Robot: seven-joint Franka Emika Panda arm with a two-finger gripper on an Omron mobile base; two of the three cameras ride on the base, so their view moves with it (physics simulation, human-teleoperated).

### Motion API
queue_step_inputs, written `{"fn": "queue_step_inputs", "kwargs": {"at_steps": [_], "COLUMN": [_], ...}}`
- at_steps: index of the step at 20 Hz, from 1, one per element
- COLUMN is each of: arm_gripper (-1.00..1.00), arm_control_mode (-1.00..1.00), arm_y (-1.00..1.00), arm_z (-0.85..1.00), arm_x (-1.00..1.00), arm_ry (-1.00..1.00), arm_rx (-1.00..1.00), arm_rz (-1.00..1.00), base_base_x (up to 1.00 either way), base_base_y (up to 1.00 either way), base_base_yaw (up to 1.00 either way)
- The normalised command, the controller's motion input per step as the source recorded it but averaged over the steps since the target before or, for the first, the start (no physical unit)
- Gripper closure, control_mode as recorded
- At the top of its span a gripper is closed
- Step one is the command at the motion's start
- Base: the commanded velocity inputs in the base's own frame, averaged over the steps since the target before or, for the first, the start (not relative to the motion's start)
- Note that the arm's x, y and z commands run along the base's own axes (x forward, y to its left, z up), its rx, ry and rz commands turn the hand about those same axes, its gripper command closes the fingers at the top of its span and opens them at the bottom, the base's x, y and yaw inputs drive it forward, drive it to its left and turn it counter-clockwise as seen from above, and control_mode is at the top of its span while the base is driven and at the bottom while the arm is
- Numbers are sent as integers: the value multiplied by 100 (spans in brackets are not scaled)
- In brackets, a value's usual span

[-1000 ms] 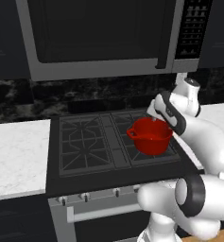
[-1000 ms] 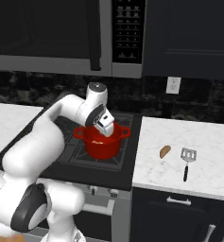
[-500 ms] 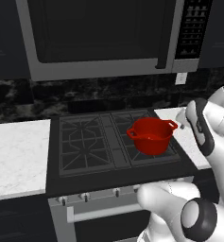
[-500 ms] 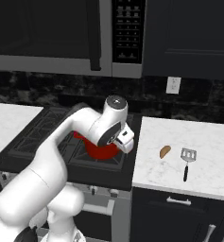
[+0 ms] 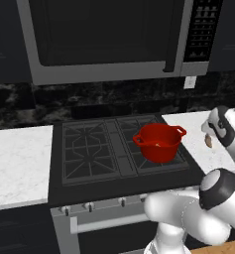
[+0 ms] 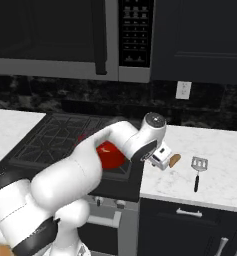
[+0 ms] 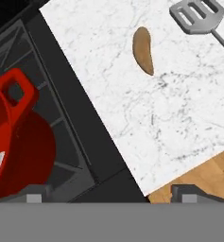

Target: Put the sweet potato and garlic in the pot. Retrieve the spatula and lightly stir the vegetables in the pot.

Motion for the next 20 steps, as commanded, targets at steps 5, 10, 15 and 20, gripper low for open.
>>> {"fn": "queue_step_inputs", "kwargs": {"at_steps": [5,10,15,20], "arm_gripper": [-100,-100,-100,-100], "arm_control_mode": [-100,-100,-100,-100], "arm_y": [-55,-11,-21,-25], "arm_z": [-49,-54,-51,-30], "arm_x": [38,51,33,28], "arm_ry": [8,7,3,0], "arm_rx": [0,-2,0,0], "arm_rz": [3,2,3,3], "base_base_x": [0,0,0,0], "base_base_y": [0,0,0,0], "base_base_yaw": [0,0,0,0]}}
